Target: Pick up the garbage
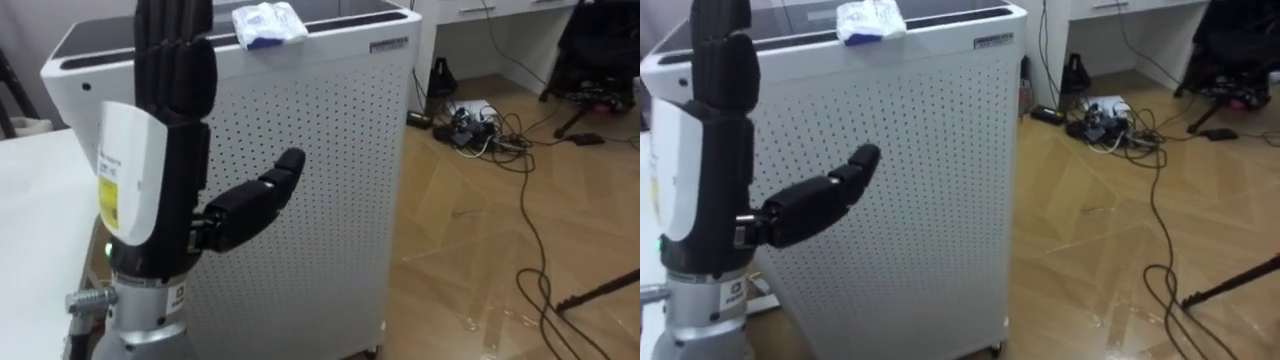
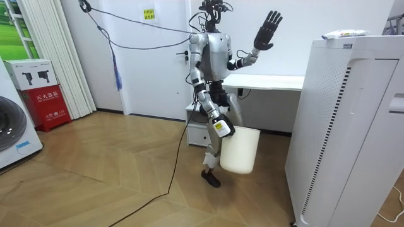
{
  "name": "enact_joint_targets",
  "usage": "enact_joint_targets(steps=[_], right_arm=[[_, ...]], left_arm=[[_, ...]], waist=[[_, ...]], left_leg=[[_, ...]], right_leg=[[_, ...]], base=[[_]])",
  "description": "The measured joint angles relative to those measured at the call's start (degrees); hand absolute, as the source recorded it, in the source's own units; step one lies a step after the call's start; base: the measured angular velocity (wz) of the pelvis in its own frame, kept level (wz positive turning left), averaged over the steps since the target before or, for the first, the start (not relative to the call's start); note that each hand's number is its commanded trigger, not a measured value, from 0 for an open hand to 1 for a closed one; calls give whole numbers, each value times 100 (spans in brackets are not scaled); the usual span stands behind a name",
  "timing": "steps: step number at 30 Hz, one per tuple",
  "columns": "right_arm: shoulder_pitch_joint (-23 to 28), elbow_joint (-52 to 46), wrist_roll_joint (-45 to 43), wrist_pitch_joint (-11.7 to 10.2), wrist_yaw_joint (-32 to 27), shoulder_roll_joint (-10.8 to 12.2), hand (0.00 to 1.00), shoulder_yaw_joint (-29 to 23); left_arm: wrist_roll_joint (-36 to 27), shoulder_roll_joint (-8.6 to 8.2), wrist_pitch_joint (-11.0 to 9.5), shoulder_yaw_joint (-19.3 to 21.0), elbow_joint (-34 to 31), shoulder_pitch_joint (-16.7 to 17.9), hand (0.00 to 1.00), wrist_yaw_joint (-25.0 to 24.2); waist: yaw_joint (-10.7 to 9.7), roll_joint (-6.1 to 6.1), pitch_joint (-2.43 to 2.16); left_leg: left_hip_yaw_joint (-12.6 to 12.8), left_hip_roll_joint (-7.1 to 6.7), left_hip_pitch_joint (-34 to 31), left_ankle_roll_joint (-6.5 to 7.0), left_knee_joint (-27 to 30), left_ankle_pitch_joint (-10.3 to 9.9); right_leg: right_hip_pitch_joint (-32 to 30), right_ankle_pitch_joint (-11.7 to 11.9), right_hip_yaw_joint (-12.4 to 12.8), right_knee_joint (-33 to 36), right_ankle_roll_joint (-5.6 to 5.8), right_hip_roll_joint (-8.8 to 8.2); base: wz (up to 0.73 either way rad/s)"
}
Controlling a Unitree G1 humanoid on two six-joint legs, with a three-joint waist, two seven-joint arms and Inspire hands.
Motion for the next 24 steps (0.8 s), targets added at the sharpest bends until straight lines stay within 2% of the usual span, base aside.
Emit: enact_joint_targets(steps=[1, 2, 3, 4, 7, 11, 13, 16, 18, 20, 22, 24], right_arm=[[26, -2, -1, 0, 2, 7, 100, 3], [41, -5, -2, 0, 4, 6, 100, 3], [54, -17, 0, 0, 3, 5, 100, 3], [53, -18, 0, 0, 2, -6, 100, 1], [60, -20, -3, 1, 15, -8, 100, -21], [48, -26, -5, 3, 16, -13, 100, -15], [42, -19, -4, 11, 19, -8, 100, -12], [33, -23, -6, 74, 20, 73, 100, -11], [28, -29, -14, 108, 19, 82, 100, -11], [24, -39, -14, 118, 30, 66, 100, -4], [5, -39, -11, 119, 22, 60, 100, -6], [5, -39, -7, 119, 20, 57, 100, -6]], left_arm=[[88, -6, -52, 33, -1, 1, 0, 67], [115, -11, -64, 36, -3, 0, 0, 89], [229, -11, -74, 43, -16, -10, 0, 149], [323, -11, -79, 36, -55, -10, 0, 158], [446, -1, -86, 42, -67, -14, 0, 147], [444, 10, -53, 43, -93, -38, 0, 146], [451, 14, -37, 26, -92, -117, 0, 142], [491, 11, -14, -9, -91, -277, 0, 135], [600, 7, -7, -63, -90, -304, 0, 133], [706, 9, -5, -115, -99, -377, 0, 127], [785, 10, -4, -120, -104, -512, 0, 123], [792, 23, -3, -117, -103, -562, 0, 130]], waist=[[69, -20, -18], [95, -21, -51], [96, -24, -93], [116, -25, -105], [114, -159, -127], [116, -175, -128], [105, -179, -124], [96, -198, -112], [66, -207, -92], [92, -188, -113], [107, -194, -89], [115, -177, -86]], left_leg=[[-12, -10, -37, 41, -226, 331], [-4, -18, -29, 59, -257, 459], [-16, -101, 3, 182, -284, 621], [25, -130, 19, 287, -267, 758], [43, -339, 45, 430, -210, 643], [38, -514, 156, 495, -163, 424], [34, -615, 195, 536, -164, 329], [10, -713, 202, 586, -152, 228], [-9, -766, 197, 636, -93, 131], [37, -823, 207, 718, -67, 46], [62, -923, 285, 831, -66, -30], [58, -966, 361, 897, -67, -76]], right_leg=[[19, -132, 58, 99, 76, -46], [18, -177, 62, 132, 140, -71], [21, -235, 25, 164, 226, -133], [34, -257, -8, 156, 266, -196], [106, -345, -124, 86, 415, -434], [278, -430, -193, 9, 559, -617], [343, -469, -317, 5, 627, -735], [437, -478, -422, -6, 645, -822], [399, -480, -488, 225, 649, -906], [236, -471, -491, 607, 672, -1029], [100, -383, -459, 1036, 801, -1152], [90, -259, -472, 1207, 842, -1220]], base=[[-43], [-38], [-24], [-19], [2], [2], [8], [8], [14], [7], [6], [7]])
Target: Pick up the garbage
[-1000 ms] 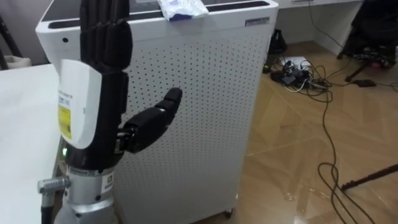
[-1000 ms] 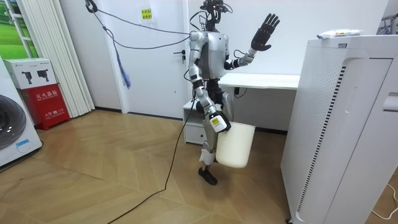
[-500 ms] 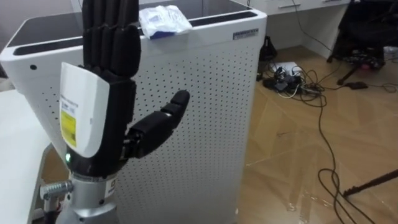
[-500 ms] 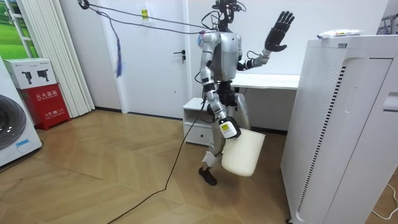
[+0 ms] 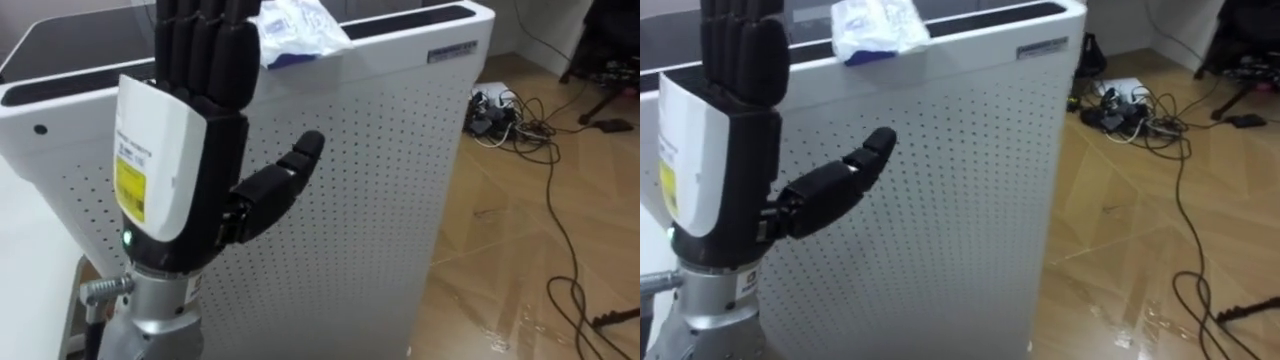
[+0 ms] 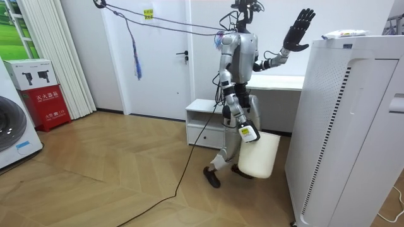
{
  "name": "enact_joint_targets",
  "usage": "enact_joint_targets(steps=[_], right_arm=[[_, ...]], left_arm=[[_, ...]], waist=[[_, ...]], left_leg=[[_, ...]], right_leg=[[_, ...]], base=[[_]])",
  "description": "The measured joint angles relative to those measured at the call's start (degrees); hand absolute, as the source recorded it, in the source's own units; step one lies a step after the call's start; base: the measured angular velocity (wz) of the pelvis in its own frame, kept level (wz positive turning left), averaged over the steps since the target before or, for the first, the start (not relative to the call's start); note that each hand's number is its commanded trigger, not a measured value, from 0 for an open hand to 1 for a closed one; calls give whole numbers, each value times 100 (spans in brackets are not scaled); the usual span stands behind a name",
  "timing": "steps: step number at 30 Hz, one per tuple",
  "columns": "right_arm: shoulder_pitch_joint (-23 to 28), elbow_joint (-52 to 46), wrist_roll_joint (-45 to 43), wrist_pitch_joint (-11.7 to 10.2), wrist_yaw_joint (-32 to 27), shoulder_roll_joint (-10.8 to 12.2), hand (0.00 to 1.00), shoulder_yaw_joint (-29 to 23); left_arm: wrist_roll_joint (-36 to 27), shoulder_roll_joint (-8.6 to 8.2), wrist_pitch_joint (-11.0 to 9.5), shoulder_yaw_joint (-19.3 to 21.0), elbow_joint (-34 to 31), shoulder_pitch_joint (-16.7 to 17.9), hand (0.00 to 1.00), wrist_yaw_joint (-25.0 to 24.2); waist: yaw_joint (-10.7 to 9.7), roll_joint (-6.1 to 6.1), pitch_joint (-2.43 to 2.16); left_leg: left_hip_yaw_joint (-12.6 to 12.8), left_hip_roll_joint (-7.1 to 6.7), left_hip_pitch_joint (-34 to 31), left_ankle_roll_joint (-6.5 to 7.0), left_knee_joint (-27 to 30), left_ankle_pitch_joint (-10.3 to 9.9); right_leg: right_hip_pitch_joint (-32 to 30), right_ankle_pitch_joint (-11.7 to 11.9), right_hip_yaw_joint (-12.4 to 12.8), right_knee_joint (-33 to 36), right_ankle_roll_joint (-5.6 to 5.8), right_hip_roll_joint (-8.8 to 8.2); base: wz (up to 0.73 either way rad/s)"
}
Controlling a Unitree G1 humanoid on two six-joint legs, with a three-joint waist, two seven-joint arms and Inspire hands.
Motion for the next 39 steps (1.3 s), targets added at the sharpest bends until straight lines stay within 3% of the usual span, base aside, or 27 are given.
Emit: enact_joint_targets(steps=[3, 4, 6, 7, 9, 11, 15, 21, 39], right_arm=[[-11, -1, -81, -1, -2, -12, 100, -7], [-63, -2, -101, 2, -4, -22, 100, -5], [-95, -39, -103, 5, 8, -6, 100, 14], [-82, -68, -157, 11, 13, -12, 100, 43], [-108, -81, -300, 66, 52, -10, 100, 48], [-135, -92, -392, 83, 82, -8, 100, 47], [-133, -143, -395, 111, 216, -14, 100, 49], [-122, -267, -390, 122, 309, -20, 100, 49], [-63, -378, -560, 136, 442, -30, 100, 44]], left_arm=[[141, 4, 3, -5, -1, -17, 0, 30], [195, 27, 26, -5, -1, -19, 0, 38], [199, 134, 103, -11, -1, -20, 0, 23], [193, 168, 126, -14, 4, -20, 0, 17], [187, 171, 102, -7, -4, -23, 0, 22], [192, 171, 90, -15, 1, -15, 0, 9], [191, 190, 121, -15, -1, 8, 0, 9], [201, 190, 336, -16, -143, 107, 0, -216], [201, 195, 778, -18, -242, 113, 0, -380]], waist=[[10, 108, 47], [76, 179, 80], [115, 212, 88], [66, 227, 77], [69, 241, 30], [93, 238, 30], [145, 101, 4], [169, 56, -45], [62, 156, -84]], left_leg=[[-99, 0, 131, 75, -55, -76], [-258, -2, 129, 79, -76, -77], [-316, -10, 126, 79, -111, -75], [-355, -34, 137, 77, -121, -77], [-391, -29, 140, 45, -235, -51], [-446, -2, 171, 15, -294, -30], [-556, 6, 342, -43, -422, 7], [-612, 33, 543, -59, -534, 11], [-620, 89, 835, -139, -825, 58]], right_leg=[[-40, 185, 24, 38, 0, 29], [-110, 96, 78, -281, -19, 100], [-275, 162, 136, -937, -57, 233], [-302, 237, 132, -1246, 67, 324], [-221, 310, 100, -1385, 50, 379], [-115, 362, 42, -1574, 27, 440], [138, 392, 4, -1853, -3, 507], [503, 492, -116, -2268, -28, 591], [813, 635, -138, -2577, -64, 684]], base=[[-2], [-24], [-15], [12], [11], [9], [13], [4], [0]])
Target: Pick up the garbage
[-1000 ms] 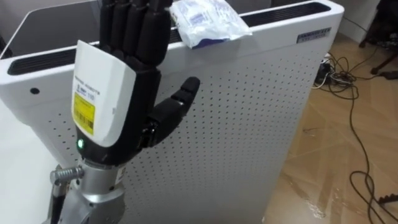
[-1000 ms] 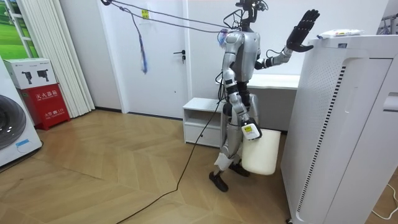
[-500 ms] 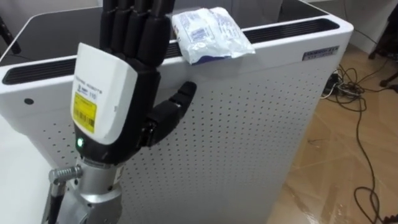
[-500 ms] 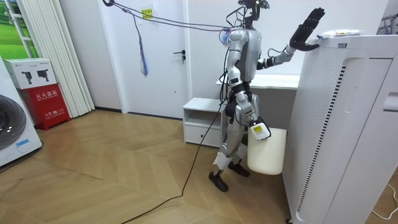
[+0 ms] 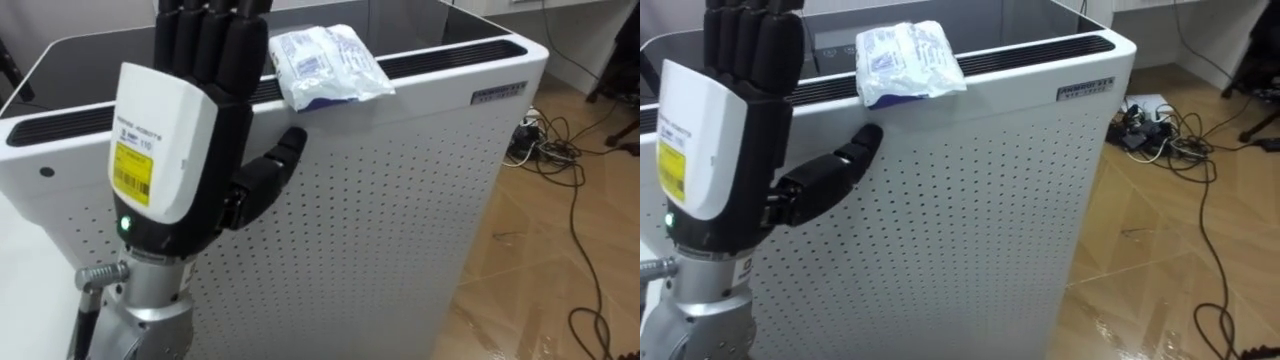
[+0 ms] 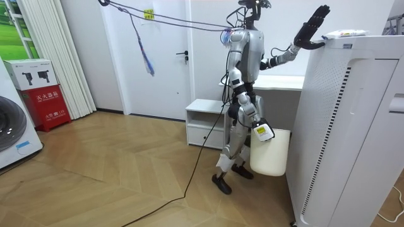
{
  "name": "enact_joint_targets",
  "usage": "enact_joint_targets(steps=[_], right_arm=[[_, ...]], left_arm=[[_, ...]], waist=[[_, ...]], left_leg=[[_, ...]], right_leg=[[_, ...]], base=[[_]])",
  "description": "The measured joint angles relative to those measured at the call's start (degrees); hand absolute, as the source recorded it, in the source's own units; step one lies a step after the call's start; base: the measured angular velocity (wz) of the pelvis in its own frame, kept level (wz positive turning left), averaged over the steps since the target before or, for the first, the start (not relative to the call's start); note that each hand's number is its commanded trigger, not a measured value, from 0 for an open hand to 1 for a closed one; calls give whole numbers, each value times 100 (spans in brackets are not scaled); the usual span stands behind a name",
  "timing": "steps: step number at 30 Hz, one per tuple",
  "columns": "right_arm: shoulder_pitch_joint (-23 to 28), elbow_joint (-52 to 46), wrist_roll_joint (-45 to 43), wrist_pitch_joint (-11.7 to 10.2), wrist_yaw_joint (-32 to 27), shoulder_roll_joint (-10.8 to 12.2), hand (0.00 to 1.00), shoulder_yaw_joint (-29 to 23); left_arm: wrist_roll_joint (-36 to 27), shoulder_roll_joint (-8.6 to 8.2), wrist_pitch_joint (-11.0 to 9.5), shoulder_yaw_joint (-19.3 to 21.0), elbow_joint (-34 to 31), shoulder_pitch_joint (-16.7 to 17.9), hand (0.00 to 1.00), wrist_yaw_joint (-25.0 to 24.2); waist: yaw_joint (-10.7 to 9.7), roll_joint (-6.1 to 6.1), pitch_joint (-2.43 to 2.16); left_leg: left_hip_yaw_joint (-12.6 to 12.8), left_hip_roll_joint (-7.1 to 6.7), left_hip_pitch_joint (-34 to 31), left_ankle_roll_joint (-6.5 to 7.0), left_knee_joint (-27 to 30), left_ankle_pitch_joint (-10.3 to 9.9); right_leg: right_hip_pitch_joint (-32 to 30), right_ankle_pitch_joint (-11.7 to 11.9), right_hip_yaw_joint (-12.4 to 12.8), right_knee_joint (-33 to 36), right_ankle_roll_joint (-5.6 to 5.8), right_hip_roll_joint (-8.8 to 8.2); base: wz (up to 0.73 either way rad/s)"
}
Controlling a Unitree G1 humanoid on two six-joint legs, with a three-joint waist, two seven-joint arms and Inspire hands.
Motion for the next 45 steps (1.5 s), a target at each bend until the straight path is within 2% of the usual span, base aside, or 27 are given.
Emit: enact_joint_targets(steps=[4, 13, 16, 26, 32, 33, 34, 35, 36, 37, 42, 45], right_arm=[[0, -5, -6, 0, 3, -4, 100, 1], [0, -5, -18, 0, 6, -6, 100, 1], [-4, -5, -17, 0, 19, -8, 100, 2], [1, -5, -32, 6, 56, -8, 100, 5], [-1, -64, -36, 106, 62, -11, 100, 5], [-1, -78, -38, 123, 58, -16, 100, 5], [-2, -104, -42, 126, 48, -20, 100, 7], [-3, -118, -42, 126, 39, -19, 100, 9], [-3, -139, -42, 125, 10, -19, 100, 14], [-3, -153, -42, 125, -14, -20, 100, 14], [-9, -168, -42, 125, -88, -25, 100, 112], [-15, -168, -63, 130, -86, -31, 100, 128]], left_arm=[[0, 0, 79, -5, 0, 0, 0, 0], [0, -2, 83, -119, -1, 0, 0, -26], [3, -1, 86, -142, 0, 0, 0, -181], [-6, 19, 98, -266, 8, 0, 0, -536], [-8, 122, 292, -521, 16, 0, 1, -876], [-7, 169, 338, -595, 18, 0, 8, -938], [-7, 188, 366, -626, 26, 0, 20, -1002], [-7, 195, 374, -630, 33, 0, 61, -1013], [-7, 206, 393, -631, 37, 0, 95, -1020], [-7, 215, 421, -633, 39, 0, 100, -1036], [-7, 248, 505, -650, 125, -4, 100, -1091], [-7, 244, 589, -570, 111, -14, 100, -1042]], waist=[[-64, 59, 0], [-83, 64, 10], [-73, 64, 52], [-86, 48, 70], [-96, 48, 67], [-97, 52, 64], [-92, 55, 62], [-94, 56, 62], [-106, 56, 61], [-119, 58, 60], [-185, 64, 57], [-217, 109, 27]], left_leg=[[-6, 4, 3, -12, -24, 9], [-51, -5, 8, -25, -18, 16], [-55, -5, 43, -26, -35, 17], [-43, -5, 101, -50, -167, 39], [-25, -8, 100, -53, -162, 46], [-25, -7, 103, -54, -162, 46], [-26, -6, 102, -56, -161, 48], [-26, -6, 102, -57, -161, 48], [-27, -5, 105, -59, -159, 49], [-27, -5, 109, -59, -158, 50], [-27, -4, 188, -59, -167, 50], [-32, -3, 191, -59, -195, 50]], right_leg=[[-1, 1, -13, -7, -2, 4], [40, 15, -25, -97, -22, 17], [68, 15, -36, -105, -22, 18], [48, 18, -11, -108, -21, 19], [53, 18, 7, -187, -21, 18], [53, 18, 10, -187, -21, 18], [67, 18, 10, -188, -21, 19], [68, 18, 10, -188, -21, 19], [67, 18, 11, -188, -21, 19], [67, 18, 10, -188, -22, 19], [132, 18, 4, -187, -22, 21], [125, 21, 2, -183, -26, 24]], base=[[0], [2], [0], [0], [0], [0], [0], [0], [0], [0], [0], [0]])
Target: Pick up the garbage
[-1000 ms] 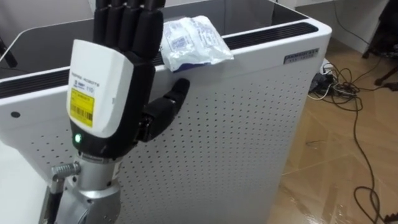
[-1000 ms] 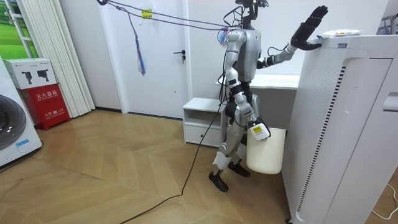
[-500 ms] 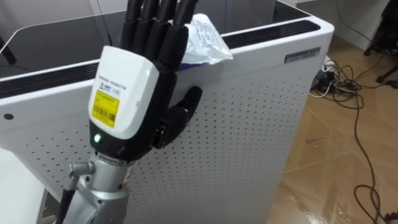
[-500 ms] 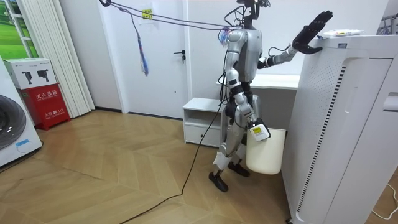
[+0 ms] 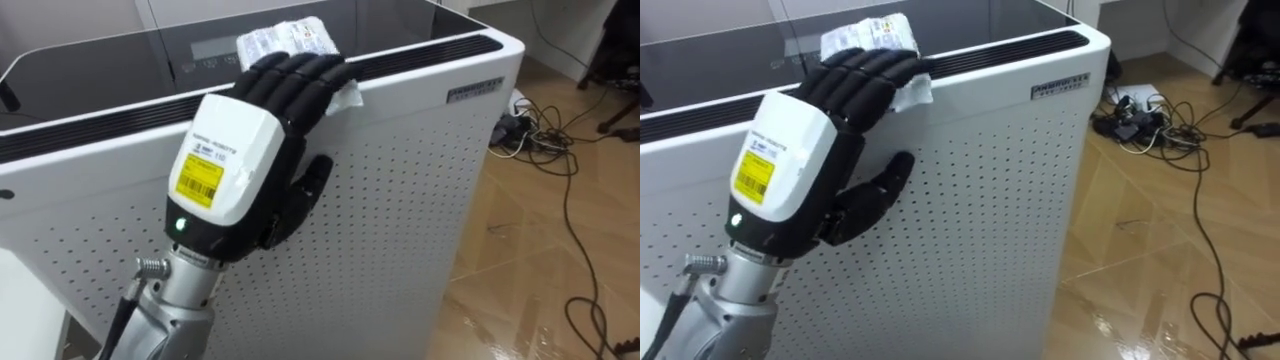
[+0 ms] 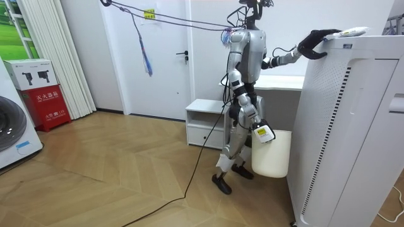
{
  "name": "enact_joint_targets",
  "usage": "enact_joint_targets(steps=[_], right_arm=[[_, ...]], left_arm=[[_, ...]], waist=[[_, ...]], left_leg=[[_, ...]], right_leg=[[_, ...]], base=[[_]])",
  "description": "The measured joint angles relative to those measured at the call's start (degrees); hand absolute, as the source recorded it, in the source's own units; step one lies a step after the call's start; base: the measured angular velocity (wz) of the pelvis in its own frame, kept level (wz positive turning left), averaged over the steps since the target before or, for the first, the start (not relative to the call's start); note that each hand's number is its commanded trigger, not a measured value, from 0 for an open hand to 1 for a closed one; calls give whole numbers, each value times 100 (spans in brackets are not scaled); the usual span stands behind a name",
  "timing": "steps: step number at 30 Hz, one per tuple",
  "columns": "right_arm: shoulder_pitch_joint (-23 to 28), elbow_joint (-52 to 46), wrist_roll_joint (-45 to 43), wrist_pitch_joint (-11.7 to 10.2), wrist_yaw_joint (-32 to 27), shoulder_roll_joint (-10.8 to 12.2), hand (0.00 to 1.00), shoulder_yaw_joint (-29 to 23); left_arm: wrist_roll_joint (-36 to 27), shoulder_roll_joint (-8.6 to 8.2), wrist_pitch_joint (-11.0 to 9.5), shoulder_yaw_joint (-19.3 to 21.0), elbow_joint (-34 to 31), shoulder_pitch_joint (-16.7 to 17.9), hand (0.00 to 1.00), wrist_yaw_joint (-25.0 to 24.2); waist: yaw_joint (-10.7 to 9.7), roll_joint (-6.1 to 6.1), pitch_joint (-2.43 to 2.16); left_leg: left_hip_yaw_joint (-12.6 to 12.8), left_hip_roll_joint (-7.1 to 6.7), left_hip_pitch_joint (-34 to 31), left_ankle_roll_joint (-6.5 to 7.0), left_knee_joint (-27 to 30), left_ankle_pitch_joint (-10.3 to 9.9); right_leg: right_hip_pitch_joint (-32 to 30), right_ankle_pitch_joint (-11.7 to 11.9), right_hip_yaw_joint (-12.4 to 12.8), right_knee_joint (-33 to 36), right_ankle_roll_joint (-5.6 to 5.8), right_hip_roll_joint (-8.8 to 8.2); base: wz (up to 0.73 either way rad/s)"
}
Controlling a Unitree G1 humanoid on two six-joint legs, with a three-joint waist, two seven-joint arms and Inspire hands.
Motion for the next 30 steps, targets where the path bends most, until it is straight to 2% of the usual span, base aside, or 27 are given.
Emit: enact_joint_targets(steps=[6, 12, 24, 27, 30], right_arm=[[4, 0, -180, 127, 29, -9, 100, 12], [4, 0, -177, 127, 23, -19, 100, 31], [5, -44, -174, 127, 33, -20, 100, 35], [3, -53, -146, 126, 35, -23, 100, 34], [-6, -54, -146, 121, 67, -45, 100, 34]], left_arm=[[1, -8, 105, 150, -44, -229, 100, 106], [0, -5, 117, 339, -186, -209, 100, 235], [-1, -3, 140, 429, -267, -177, 100, 364], [-205, 0, 54, 432, -266, -177, 100, 425], [-821, -14, -31, 414, -324, -172, 100, 366]], waist=[[-17, 53, -35], [-2, 42, -29], [14, -13, -10], [1, -39, 6], [13, -49, 8]], left_leg=[[4, 5, 48, -12, -33, 8], [26, 15, 102, -24, -85, 19], [32, 16, 103, -23, -106, 20], [29, 13, 98, -22, -107, 22], [25, 8, 86, -21, -112, 23]], right_leg=[[19, 2, 3, -1, -4, 2], [37, 2, -1, -3, -4, 3], [30, 3, -13, -1, -4, 4], [30, 3, -19, -3, -5, 2], [23, 3, -31, -3, -4, -1]], base=[[0], [-1], [0], [0], [0]])
